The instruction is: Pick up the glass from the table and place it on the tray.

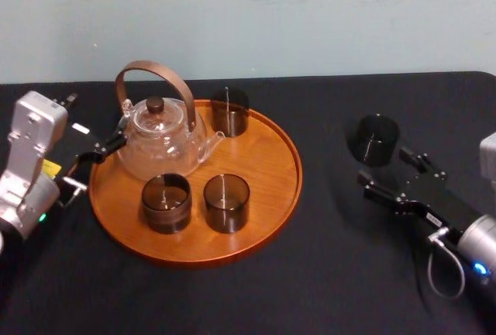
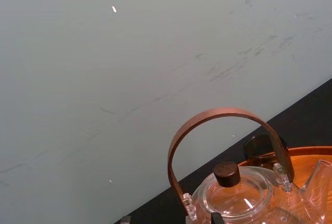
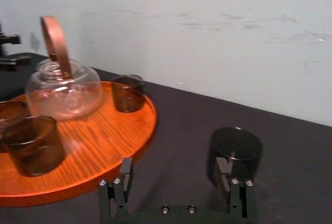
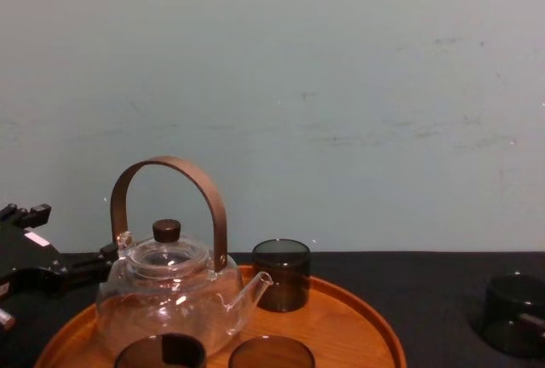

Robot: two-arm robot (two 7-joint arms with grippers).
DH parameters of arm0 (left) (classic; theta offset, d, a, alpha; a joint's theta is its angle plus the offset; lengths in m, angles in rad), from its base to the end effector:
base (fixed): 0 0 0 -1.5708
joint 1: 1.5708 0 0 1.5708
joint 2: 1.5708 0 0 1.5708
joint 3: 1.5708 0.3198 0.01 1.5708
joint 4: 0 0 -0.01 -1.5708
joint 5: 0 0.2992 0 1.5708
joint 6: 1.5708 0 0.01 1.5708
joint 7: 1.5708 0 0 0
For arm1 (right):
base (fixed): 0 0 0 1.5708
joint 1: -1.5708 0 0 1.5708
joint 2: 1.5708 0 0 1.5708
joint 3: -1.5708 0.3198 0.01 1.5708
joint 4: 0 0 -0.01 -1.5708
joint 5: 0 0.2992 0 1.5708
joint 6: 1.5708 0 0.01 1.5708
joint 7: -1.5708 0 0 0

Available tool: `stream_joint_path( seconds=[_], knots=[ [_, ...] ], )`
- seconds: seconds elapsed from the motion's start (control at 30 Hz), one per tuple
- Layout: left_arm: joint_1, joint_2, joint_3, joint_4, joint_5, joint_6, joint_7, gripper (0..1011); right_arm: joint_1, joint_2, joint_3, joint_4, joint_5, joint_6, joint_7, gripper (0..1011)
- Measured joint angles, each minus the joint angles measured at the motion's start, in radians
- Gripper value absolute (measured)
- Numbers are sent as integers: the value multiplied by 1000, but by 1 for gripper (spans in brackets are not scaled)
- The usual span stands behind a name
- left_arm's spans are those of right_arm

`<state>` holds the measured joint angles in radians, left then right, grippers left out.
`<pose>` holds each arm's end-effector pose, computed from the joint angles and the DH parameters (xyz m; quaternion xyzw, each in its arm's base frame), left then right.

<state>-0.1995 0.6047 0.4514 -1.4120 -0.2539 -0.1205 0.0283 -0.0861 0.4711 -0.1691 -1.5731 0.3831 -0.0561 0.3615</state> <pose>0.3539 0.1022 -0.3245 0.1415 -0.1325 0.5799 0.7913 0.2863 -0.1014 -0.3430 -0.0591 0.0185 -0.4995 0.8641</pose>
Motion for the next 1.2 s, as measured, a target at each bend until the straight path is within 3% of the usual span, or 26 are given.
stream_joint_path(
  seconds=[0.57,1.2],
  knots=[
    [0,0,0,0,0,0,0,1001,35,-16,63,80,14,20,-17,1002],
    [0,0,0,0,0,0,0,1002,188,-46,37,232,6,68,-1,1002]
  ],
)
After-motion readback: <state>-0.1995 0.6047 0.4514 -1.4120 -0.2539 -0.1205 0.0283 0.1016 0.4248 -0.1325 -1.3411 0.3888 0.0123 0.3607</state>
